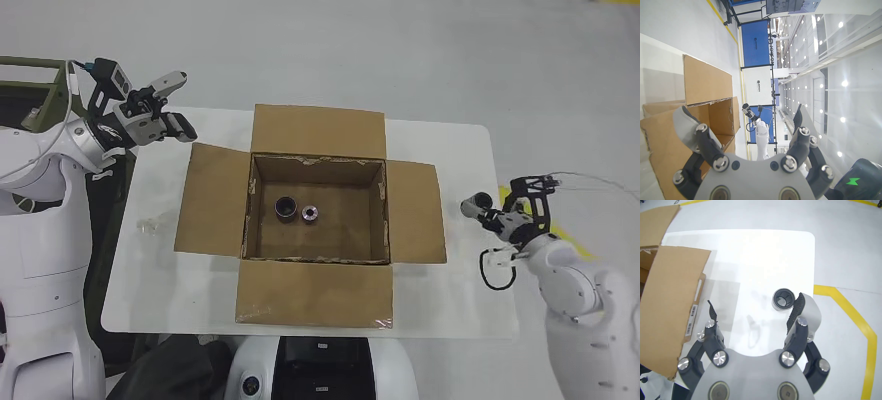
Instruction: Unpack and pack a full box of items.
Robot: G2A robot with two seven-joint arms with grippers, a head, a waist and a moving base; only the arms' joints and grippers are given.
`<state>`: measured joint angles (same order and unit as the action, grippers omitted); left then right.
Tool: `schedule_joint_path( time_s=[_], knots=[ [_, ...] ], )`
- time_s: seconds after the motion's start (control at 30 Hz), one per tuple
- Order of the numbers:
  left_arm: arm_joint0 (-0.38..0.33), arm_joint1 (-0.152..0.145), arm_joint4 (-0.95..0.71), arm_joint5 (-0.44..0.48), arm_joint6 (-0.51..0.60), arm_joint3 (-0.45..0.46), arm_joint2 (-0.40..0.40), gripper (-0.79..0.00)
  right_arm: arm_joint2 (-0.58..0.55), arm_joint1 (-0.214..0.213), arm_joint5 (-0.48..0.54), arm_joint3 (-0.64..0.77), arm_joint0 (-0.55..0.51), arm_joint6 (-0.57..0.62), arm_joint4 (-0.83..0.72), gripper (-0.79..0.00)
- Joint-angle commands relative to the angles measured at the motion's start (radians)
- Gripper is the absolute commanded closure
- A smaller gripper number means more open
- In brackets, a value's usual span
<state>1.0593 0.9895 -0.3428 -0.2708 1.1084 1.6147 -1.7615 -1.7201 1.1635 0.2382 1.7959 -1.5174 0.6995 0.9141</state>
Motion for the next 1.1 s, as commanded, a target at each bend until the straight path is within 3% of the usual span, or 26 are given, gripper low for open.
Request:
schedule_joint_path(
  time_s=[0.0,0.77,1.07],
  knots=[
    [0.000,0.000,0.000,0.000,0.000,0.000,0.000,-0.785,0.008,-0.001,0.001,-0.036,0.027,0.012,-0.002,-0.751],
    [0.000,0.000,0.000,0.000,0.000,0.000,0.000,-0.785,0.116,-0.015,-0.050,-0.349,0.287,0.144,0.047,-0.776],
    [0.000,0.000,0.000,0.000,0.000,0.000,0.000,-0.785,0.156,-0.017,-0.045,-0.434,0.341,0.156,0.050,-0.767]
  ],
)
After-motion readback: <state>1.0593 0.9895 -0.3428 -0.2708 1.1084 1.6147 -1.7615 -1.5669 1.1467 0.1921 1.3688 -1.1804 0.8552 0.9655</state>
